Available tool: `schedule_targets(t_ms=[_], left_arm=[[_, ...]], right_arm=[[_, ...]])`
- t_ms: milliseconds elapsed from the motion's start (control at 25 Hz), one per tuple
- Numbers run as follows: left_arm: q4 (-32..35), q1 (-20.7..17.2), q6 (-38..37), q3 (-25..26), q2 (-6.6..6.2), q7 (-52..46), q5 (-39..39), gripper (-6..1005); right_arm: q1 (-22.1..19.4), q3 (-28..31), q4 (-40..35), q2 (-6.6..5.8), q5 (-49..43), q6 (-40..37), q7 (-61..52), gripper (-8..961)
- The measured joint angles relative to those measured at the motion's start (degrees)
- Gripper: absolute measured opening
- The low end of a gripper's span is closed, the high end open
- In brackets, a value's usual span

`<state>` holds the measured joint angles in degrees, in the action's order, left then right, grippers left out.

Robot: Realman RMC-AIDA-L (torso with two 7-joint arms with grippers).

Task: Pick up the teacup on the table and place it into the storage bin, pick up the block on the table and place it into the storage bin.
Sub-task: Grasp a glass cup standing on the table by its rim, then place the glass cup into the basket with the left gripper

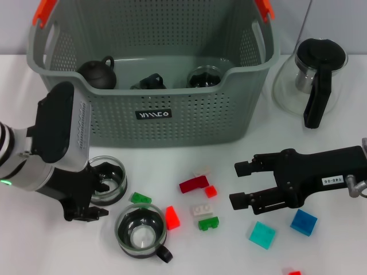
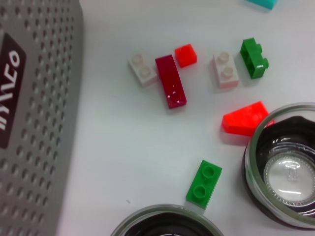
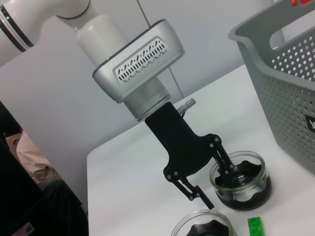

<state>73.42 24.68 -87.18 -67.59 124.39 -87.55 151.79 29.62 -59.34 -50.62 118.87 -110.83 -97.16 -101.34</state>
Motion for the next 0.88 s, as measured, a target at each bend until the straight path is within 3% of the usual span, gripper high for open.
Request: schedule_targets(t_ms=[440,720,880], left_arm=[[-0.99,0.34,1.31,-1.49,0.04,-1.96,0.91,190],[-1.9,1.4,1.11,-1.54,-0.19,-3.86,1.31,94],[1.3,1.38,-2.23,1.95,-0.15,-5.72,0.2,53]], right_arm=[[0.5,0.66,0.0,-0.13,0.0,-0.06,0.01,893],[0.44,0.8,0.0,-0.22,0.0,-0.06,0.09,890],[0.22,1.0,-0.01,-0.63,0.0,-0.04,0.42,891]])
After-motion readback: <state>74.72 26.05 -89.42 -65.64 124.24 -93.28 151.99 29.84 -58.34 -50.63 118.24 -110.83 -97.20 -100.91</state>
